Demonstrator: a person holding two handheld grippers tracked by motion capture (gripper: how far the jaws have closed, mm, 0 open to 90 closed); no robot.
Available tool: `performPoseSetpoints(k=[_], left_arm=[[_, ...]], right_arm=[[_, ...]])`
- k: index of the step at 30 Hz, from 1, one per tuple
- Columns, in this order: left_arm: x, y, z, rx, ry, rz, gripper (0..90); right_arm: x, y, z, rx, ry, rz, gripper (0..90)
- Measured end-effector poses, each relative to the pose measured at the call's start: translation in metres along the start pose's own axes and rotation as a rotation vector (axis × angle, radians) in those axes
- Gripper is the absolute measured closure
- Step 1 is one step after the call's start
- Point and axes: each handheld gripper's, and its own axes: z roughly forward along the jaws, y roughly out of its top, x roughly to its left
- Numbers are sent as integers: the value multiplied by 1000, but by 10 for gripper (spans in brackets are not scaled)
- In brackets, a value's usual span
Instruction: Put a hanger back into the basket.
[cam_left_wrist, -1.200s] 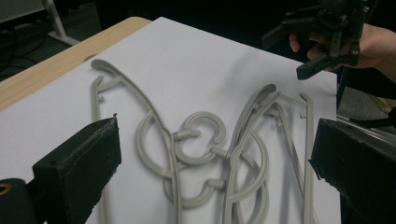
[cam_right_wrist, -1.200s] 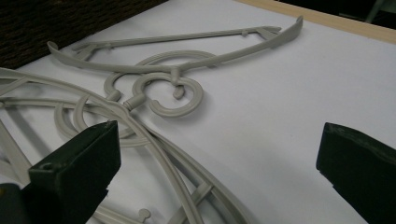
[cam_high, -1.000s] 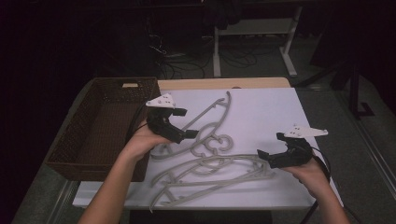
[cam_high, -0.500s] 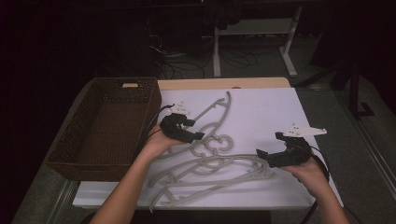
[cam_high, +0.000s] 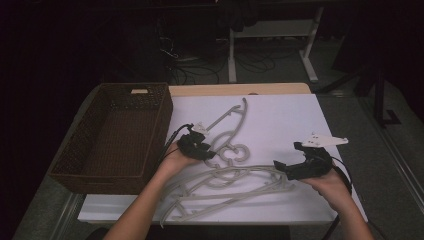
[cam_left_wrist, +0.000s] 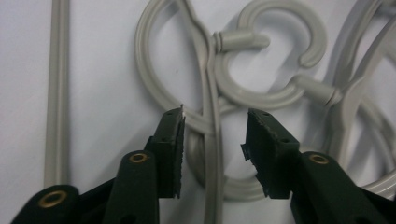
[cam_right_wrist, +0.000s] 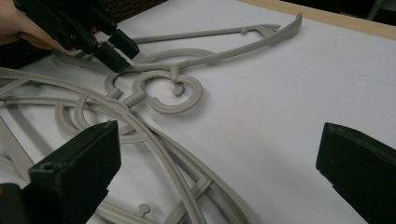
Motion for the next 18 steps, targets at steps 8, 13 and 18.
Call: performPoseSetpoints(k=[8,13,18], left_arm=[[1,-5,6,27,27,1,638],[4,-4,6,20,24,-12,743],[3,-1,7,30,35,-24,794]], right_arm=[[0,0,-1,-3,1,0,0],[0,0,0,1,2,3,0],[1,-1,0,2,1,1,0]])
